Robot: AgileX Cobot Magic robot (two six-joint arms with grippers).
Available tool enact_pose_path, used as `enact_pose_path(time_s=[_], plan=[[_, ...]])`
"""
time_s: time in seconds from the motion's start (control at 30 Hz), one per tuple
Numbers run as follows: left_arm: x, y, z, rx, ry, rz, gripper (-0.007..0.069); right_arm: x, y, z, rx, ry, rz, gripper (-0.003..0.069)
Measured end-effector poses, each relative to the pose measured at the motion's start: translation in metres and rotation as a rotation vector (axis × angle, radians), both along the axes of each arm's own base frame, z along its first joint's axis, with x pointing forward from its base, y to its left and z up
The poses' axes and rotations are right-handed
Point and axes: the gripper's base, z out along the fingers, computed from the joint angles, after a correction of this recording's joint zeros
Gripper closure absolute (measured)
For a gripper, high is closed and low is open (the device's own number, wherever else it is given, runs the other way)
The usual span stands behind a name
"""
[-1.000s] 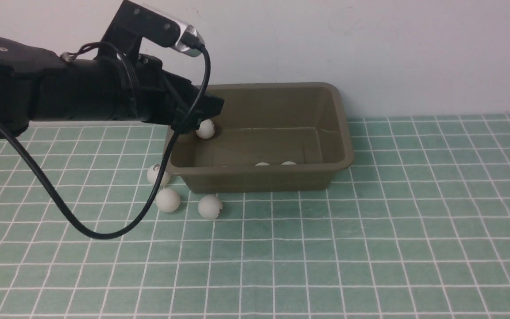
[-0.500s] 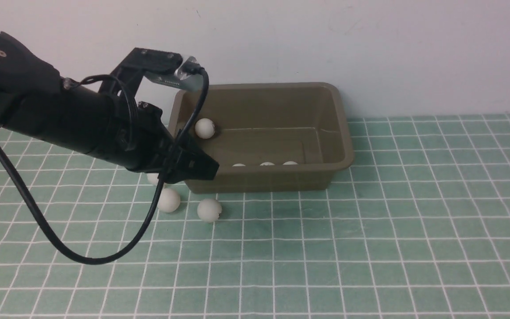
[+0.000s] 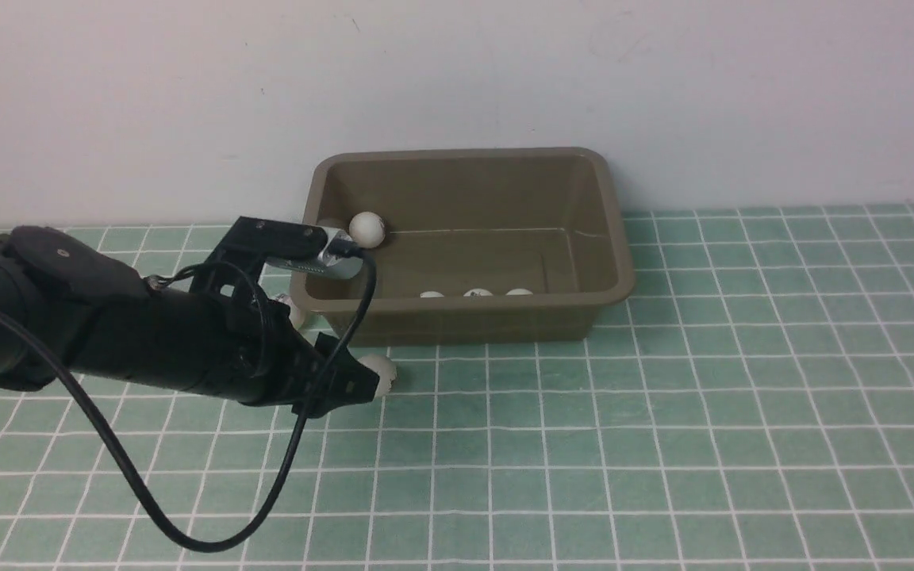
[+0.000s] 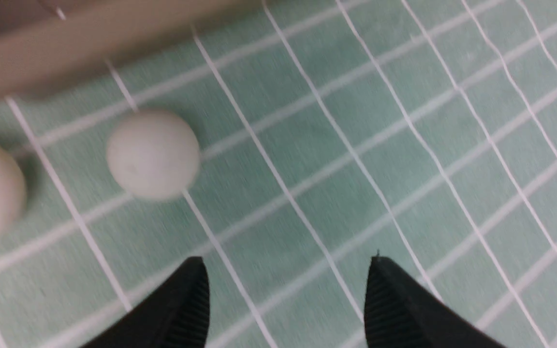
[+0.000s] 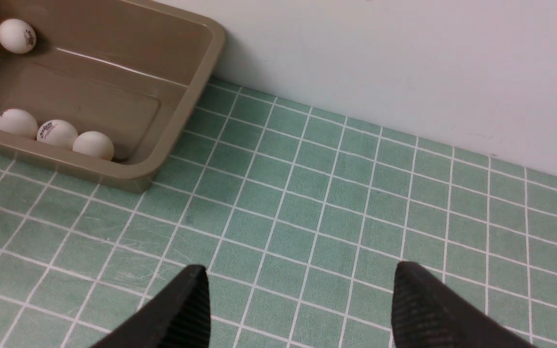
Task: Put the table tennis balls in the box on the green coffee tablecloth.
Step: 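Reach for and grasp a ping pong ball on the table beside the basket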
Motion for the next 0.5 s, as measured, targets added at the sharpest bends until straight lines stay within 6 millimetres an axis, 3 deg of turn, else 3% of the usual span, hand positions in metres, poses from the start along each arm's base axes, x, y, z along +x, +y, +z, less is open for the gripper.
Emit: enact_pose_path(time_s=[0.2,0.5], plan=[[0.015,-0.001,-0.008,-0.042,-0.109,0.058,0.023,0.001,0.0,0.001,0.002,-0.016,0.001,0.0198],[0.032,0.0,-0.038,-0.063,-0.082,0.157,0.023,0.001,0.0,0.002,0.004,-0.025,0.001,0.0198]])
